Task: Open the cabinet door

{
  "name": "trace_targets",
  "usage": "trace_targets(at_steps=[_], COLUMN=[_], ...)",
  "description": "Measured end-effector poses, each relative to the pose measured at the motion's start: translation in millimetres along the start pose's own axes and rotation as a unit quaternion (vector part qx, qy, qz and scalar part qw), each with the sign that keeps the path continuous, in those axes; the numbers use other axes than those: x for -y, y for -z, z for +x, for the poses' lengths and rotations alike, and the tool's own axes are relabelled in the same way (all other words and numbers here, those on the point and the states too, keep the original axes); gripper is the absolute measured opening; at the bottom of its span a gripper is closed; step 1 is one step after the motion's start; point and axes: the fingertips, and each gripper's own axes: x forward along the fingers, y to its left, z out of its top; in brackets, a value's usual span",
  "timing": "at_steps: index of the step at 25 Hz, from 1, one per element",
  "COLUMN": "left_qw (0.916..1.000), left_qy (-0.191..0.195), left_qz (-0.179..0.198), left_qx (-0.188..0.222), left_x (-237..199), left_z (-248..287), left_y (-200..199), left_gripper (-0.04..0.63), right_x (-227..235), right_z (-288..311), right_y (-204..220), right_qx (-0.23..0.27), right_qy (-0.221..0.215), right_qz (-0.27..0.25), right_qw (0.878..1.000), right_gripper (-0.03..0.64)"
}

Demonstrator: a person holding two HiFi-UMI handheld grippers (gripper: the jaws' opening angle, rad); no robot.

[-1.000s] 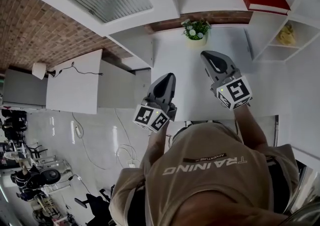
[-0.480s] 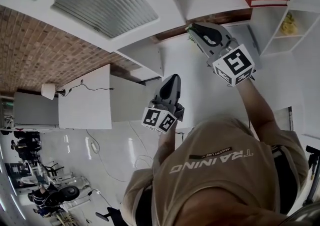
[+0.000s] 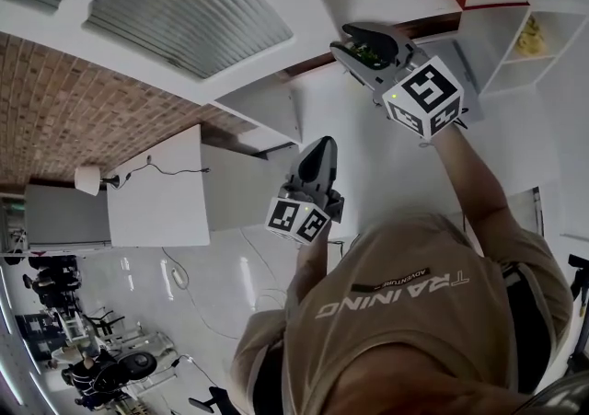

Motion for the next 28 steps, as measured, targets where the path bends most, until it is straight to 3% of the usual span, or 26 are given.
trace_targets(at_steps=[14, 28], left_qw=[0.9997, 0.9979], left_qy=[-0.02, -0.062], left_qz=[-0.003, -0.016], left_qx=[0.011, -0.005], left_x=[-3, 44], left_z=[-20, -43], left_y=[-10, 24], left_gripper=[0.008, 0.008], right_x=[-6, -52], right_z=[1, -43], right_y=[1, -13], right_qx=[-0.03, -0.015], right_qy=[0.029, -0.052], right_qz=[0.008, 0.034], right_qw=[0.999, 0.998], right_gripper=[0.11, 0.074])
